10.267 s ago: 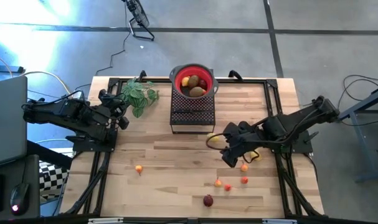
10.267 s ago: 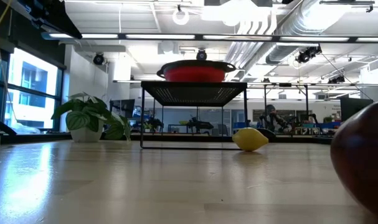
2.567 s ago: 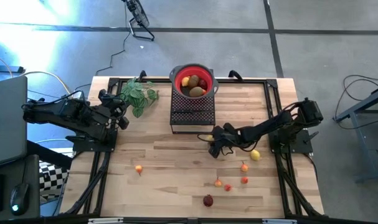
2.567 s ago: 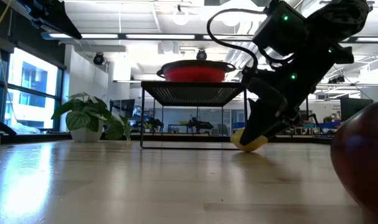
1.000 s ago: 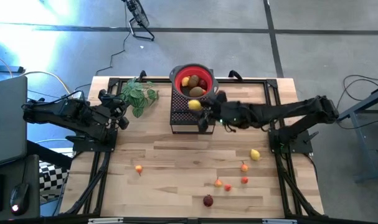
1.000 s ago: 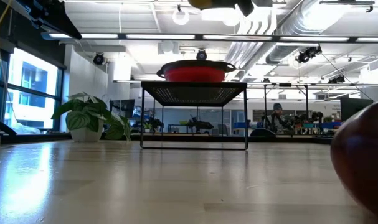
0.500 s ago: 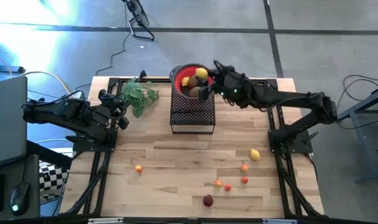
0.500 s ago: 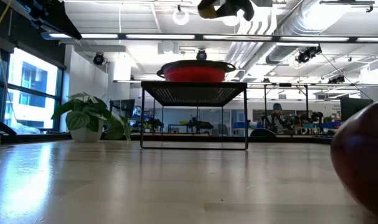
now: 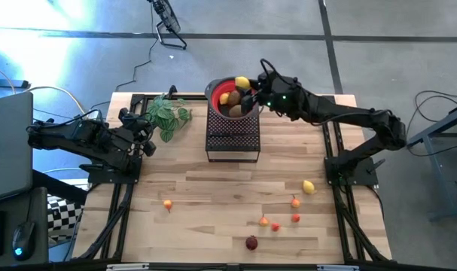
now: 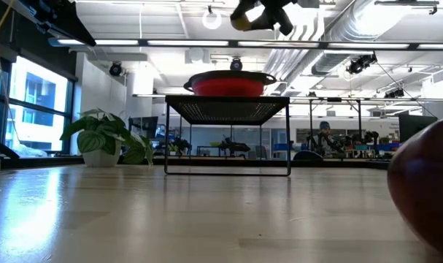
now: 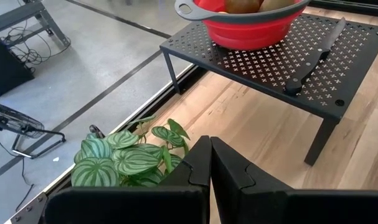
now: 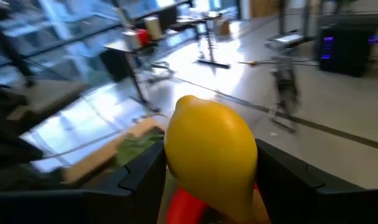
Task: Pick & Place Fruit
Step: Put the left lemon into the red strainer bowl
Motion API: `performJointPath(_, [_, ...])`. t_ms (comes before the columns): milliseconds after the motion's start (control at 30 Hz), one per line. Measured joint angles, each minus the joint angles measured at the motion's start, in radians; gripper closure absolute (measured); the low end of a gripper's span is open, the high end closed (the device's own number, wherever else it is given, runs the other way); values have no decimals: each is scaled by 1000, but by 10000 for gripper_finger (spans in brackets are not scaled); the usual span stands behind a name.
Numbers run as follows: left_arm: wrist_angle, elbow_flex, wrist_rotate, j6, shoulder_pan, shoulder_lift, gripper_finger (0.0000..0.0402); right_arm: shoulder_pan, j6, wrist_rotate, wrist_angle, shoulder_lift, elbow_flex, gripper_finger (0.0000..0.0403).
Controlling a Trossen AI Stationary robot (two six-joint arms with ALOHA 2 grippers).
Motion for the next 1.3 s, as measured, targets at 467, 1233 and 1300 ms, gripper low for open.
performJointPath(467, [0,0,-54,0,0,0,402,-10,-34,-45,-162,53,81,198])
performJointPath(1233, [-1,0,-60,0,0,0,402,-154,-235,-132,-352,213,85,195])
performJointPath(1300, [0,0,-60,0,0,0,402,-154,-270,-118,-355,213,85,196])
